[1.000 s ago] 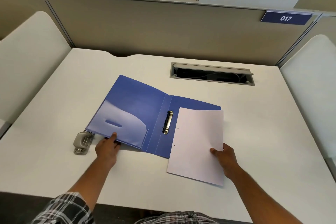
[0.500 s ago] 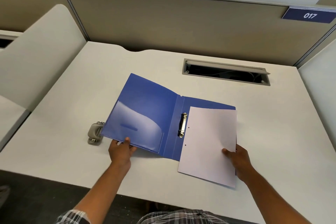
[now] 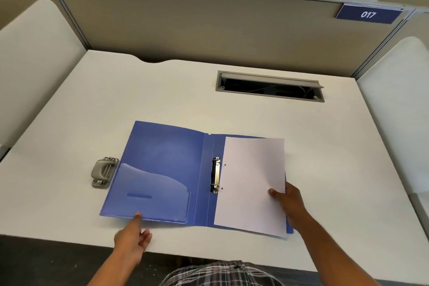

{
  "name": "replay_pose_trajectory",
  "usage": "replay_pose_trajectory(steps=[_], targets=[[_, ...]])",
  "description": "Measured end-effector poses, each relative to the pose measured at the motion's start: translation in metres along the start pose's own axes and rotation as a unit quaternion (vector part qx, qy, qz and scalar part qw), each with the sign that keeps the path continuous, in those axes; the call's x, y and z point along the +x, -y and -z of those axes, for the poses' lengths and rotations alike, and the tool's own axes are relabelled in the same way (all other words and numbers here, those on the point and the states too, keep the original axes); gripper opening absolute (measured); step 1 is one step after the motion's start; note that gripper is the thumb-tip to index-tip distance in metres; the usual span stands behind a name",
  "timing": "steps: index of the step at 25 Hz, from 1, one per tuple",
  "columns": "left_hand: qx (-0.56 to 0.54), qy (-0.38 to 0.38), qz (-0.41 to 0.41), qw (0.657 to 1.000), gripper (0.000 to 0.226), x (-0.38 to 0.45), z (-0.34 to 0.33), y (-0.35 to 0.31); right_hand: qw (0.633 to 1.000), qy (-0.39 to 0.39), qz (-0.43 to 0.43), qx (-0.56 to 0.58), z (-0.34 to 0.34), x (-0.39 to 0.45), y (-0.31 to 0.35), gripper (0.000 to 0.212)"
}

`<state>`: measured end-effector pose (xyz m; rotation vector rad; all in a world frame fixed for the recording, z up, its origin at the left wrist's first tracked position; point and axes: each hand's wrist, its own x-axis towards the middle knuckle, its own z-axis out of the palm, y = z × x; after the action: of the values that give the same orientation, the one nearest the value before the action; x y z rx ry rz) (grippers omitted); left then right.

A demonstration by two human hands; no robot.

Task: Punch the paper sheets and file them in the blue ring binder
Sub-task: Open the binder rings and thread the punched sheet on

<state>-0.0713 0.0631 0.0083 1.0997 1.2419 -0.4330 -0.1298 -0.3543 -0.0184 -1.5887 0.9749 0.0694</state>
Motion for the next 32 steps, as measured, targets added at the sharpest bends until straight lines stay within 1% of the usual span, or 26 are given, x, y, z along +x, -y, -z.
replay_pose_trajectory(steps=[1,2,3,4,5,6,8,9,10,12,15,16,17,19,22,24,25,26,28,30,32], targets=[[-0.007,0.021,0.073,0.997,0.029,-0.006,-0.001,0.000,1.000,0.000,0.003,-0.007,0.001,0.000,0.002,0.035],[-0.023,0.056,0.126,0.990,0.036,-0.011,-0.003,-0.001,1.000,-0.001,0.006,-0.017,0.002,0.000,0.005,0.032],[-0.035,0.100,0.149,0.983,0.039,-0.017,-0.009,-0.002,1.000,-0.003,0.007,-0.029,0.004,0.000,0.008,0.027],[-0.030,0.145,0.140,0.979,0.039,-0.023,-0.017,-0.005,0.999,-0.005,0.006,-0.039,0.007,0.001,0.010,0.023],[-0.010,0.183,0.109,0.977,0.036,-0.030,-0.029,-0.008,0.999,-0.005,0.004,-0.044,0.010,0.002,0.012,0.020],[0.018,0.205,0.058,0.977,0.031,-0.034,-0.044,-0.012,0.999,-0.003,0.001,-0.048,0.012,0.002,0.013,0.018],[0.111,0.196,-0.089,0.970,0.023,-0.041,-0.077,-0.014,0.999,-0.004,-0.003,-0.055,0.017,0.004,0.014,0.018],[0.168,0.179,-0.160,0.956,0.019,-0.043,-0.093,-0.013,0.998,-0.006,-0.003,-0.055,0.017,0.005,0.014,0.019],[0.227,0.168,-0.218,0.934,0.016,-0.044,-0.108,-0.011,0.999,-0.010,-0.004,-0.053,0.017,0.005,0.014,0.018],[0.323,0.178,-0.284,0.885,0.012,-0.044,-0.128,-0.003,0.998,-0.018,-0.007,-0.052,0.015,0.005,0.013,0.019],[0.422,0.198,-0.330,0.821,0.007,-0.039,-0.144,0.011,0.997,-0.036,-0.018,-0.059,0.013,0.005,0.007,0.026],[0.444,0.202,-0.344,0.802,0.006,-0.036,-0.148,0.014,0.996,-0.048,-0.021,-0.066,0.012,0.005,0.006,0.029],[0.455,0.205,-0.353,0.792,0.006,-0.034,-0.150,0.016,0.995,-0.063,-0.023,-0.076,0.011,0.004,0.005,0.032],[0.463,0.204,-0.352,0.788,0.006,-0.028,-0.153,0.017,0.989,-0.097,-0.021,-0.111,0.010,0.000,0.007,0.040],[0.482,0.198,-0.356,0.776,0.003,-0.018,-0.154,0.016,0.964,-0.151,0.003,-0.220,0.005,-0.009,0.014,0.047],[0.496,0.198,-0.361,0.764,0.004,-0.013,-0.155,0.013,0.941,-0.185,0.036,-0.282,-0.002,-0.016,0.017,0.042],[0.500,0.202,-0.362,0.760,0.006,-0.011,-0.156,0.012,0.935,-0.193,0.059,-0.293,-0.006,-0.020,0.019,0.037],[0.503,0.209,-0.360,0.757,0.007,-0.010,-0.157,0.011,0.934,-0.190,0.081,-0.291,-0.012,-0.024,0.021,0.031],[0.504,0.229,-0.354,0.754,0.009,-0.007,-0.158,0.011,0.951,-0.140,0.107,-0.254,-0.029,-0.031,0.027,0.014],[0.504,0.243,-0.351,0.751,0.009,-0.005,-0.159,0.012,0.967,-0.049,0.114,-0.224,-0.051,-0.035,0.032,0.006],[0.508,0.244,-0.359,0.744,0.009,-0.004,-0.159,0.014,0.967,0.033,0.130,-0.217,-0.074,-0.038,0.036,0.005]])
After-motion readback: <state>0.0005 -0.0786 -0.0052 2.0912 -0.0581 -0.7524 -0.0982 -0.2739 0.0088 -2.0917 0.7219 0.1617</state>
